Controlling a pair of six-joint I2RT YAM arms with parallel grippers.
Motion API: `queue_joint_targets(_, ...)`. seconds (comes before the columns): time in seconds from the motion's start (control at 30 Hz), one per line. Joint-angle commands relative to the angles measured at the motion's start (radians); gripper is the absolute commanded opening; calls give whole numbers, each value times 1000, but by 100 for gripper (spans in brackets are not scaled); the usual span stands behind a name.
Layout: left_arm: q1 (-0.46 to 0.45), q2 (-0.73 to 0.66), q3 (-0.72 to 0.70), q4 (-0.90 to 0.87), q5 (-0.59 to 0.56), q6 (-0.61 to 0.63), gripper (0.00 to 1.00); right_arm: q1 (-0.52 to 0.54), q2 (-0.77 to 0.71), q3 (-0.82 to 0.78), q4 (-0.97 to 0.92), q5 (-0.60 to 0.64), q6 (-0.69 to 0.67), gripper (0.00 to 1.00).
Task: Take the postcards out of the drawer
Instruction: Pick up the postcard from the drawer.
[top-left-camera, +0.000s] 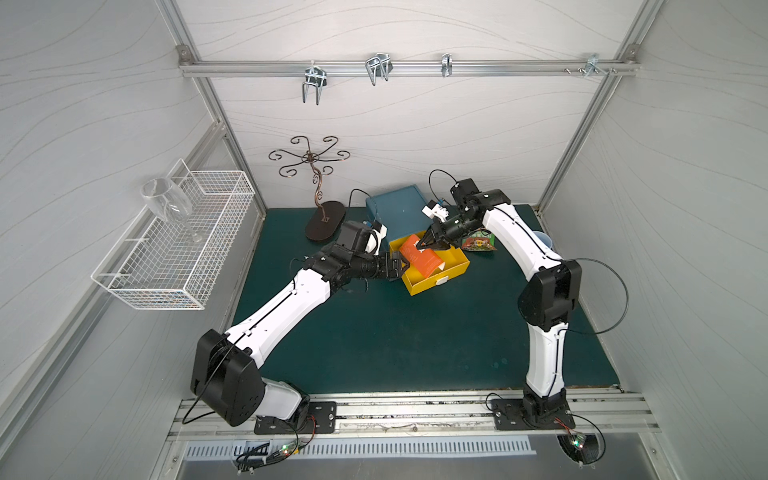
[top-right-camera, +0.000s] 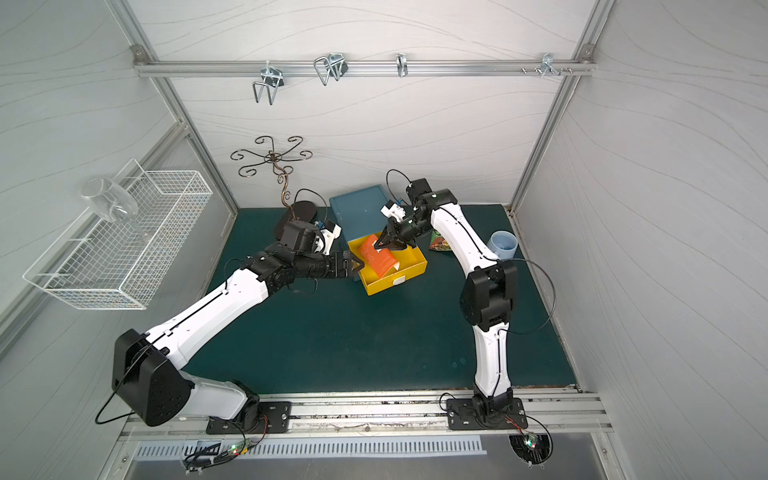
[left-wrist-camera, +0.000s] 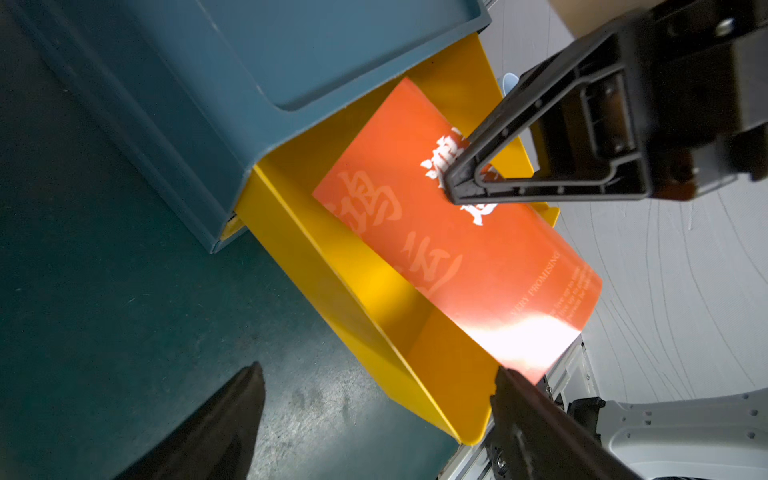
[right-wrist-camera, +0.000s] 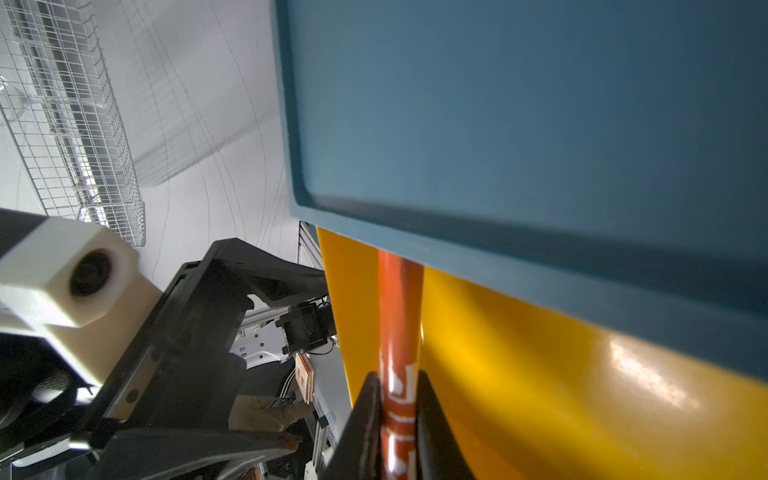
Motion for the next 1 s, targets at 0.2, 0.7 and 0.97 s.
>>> queue_joint_targets(0.2, 3, -68, -7, 44, 55, -18, 91, -16, -138, -88, 30, -72, 14, 16)
queue_joint_targets(0.7, -9, -24, -7, 364, 256, -217, 92, -92, -300, -240, 288, -188, 183, 17)
queue_joint_targets(0.97, -34, 55, -1, 528, 311, -339, 90, -95, -340, -321, 443, -210, 283, 16)
